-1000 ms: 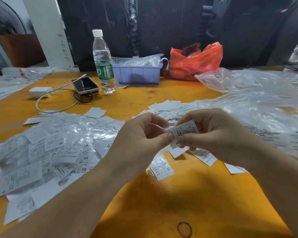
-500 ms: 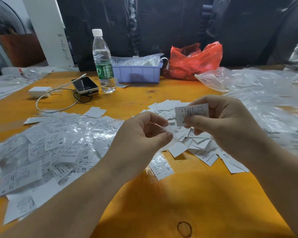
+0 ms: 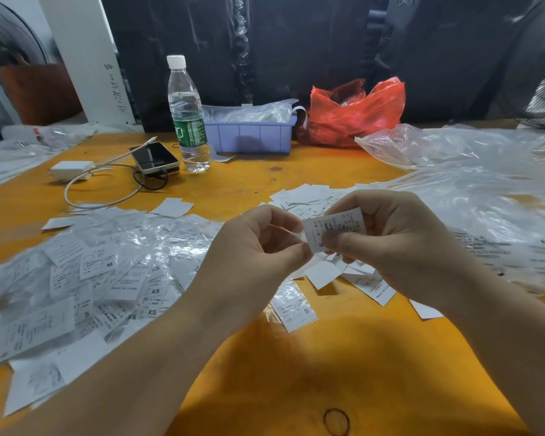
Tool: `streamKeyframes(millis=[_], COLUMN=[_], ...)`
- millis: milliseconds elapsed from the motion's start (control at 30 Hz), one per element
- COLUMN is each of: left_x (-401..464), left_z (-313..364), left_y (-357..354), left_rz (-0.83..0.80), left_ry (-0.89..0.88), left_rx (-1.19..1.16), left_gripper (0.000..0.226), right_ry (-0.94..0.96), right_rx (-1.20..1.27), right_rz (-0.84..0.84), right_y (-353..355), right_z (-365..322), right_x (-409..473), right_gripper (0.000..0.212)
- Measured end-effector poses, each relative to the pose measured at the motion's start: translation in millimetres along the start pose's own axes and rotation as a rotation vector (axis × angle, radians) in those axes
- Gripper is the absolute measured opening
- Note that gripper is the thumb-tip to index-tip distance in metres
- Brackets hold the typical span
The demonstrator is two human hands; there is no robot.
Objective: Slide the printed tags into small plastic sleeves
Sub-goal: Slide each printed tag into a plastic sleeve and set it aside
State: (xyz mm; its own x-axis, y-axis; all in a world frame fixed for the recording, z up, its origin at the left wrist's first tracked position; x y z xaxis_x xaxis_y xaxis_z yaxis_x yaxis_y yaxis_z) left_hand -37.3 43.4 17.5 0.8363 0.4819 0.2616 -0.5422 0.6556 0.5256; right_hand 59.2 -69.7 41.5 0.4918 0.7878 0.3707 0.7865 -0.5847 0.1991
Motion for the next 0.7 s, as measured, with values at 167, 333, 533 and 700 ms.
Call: streamKeyframes(millis=[167,333,533,700], left_x=[0.4,0.6,0.9,0.9], left_z=[-0.8,-0.9,-2.3,-3.6], left_y=[-0.5,-1.4,-1.7,-2.5], left_rz=[-0.008,-0.021,-0.02,-0.033], left_ry=[-0.007,-0.014,-0.001,0.013], left_rx=[0.007,0.006,-0.012,-0.053], left_gripper=[0.018,0.019,0.02,0.021], right_ry=[-0.012,-0.021,0.014,0.017], right_rx=[-0.025,-0.035,-0.067,-0.056], right_rz=[-0.009,-0.008,0.033,0.05], right_y=[-0.5,0.0,2.8,4.1], right_z=[2.3,2.8,-3.1,-3.8], right_x=[0.3,-0.5,0.0,-0.8], right_gripper=[0.016,0.014,0.019,0.016])
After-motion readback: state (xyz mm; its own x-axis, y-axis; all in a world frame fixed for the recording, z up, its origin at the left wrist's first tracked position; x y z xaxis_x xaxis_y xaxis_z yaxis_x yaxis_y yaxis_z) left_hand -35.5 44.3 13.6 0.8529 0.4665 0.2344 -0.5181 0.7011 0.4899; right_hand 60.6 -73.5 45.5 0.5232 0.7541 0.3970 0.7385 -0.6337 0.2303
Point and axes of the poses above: each hand's wrist, its own x-axis towards the middle knuckle, its own y-axis out of the back of the hand, z = x × y, the point moved 9 cm from there along x, towards the middle knuckle, and after that the axes turned 15 degrees about x, right-handed, at the moved point
